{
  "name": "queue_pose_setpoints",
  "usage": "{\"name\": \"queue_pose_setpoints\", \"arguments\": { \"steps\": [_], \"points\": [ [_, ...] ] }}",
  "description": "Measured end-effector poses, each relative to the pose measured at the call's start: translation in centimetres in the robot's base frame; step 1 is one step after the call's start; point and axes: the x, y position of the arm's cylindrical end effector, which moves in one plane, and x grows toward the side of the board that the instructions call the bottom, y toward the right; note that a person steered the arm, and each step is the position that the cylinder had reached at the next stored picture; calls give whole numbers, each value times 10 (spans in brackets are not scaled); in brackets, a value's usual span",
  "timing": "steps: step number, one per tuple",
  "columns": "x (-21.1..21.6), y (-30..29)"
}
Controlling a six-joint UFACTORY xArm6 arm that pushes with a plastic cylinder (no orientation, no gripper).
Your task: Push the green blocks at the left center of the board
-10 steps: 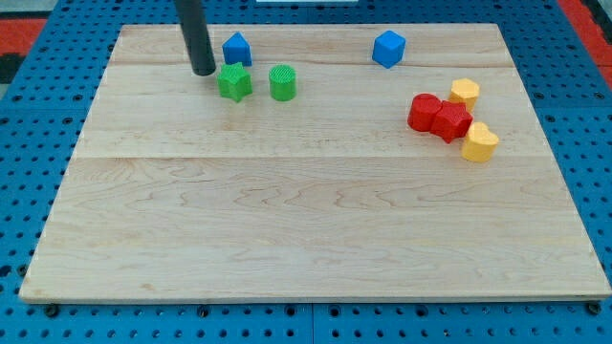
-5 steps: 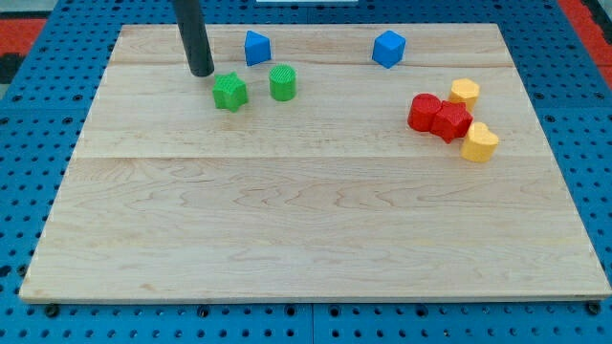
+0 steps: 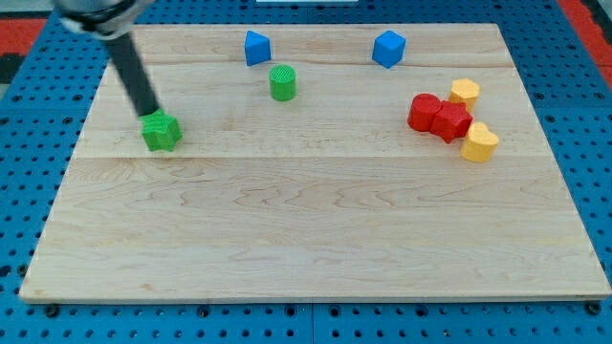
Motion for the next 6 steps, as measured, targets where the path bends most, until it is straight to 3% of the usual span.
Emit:
{"name": "queue_pose_setpoints", "arguments": {
  "steps": [1,2,3,4,5,6],
  "points": [
    [7,53],
    [45,37],
    [44,-17],
    [28,71],
    [-19,194],
    [-74,184]
  ]
}}
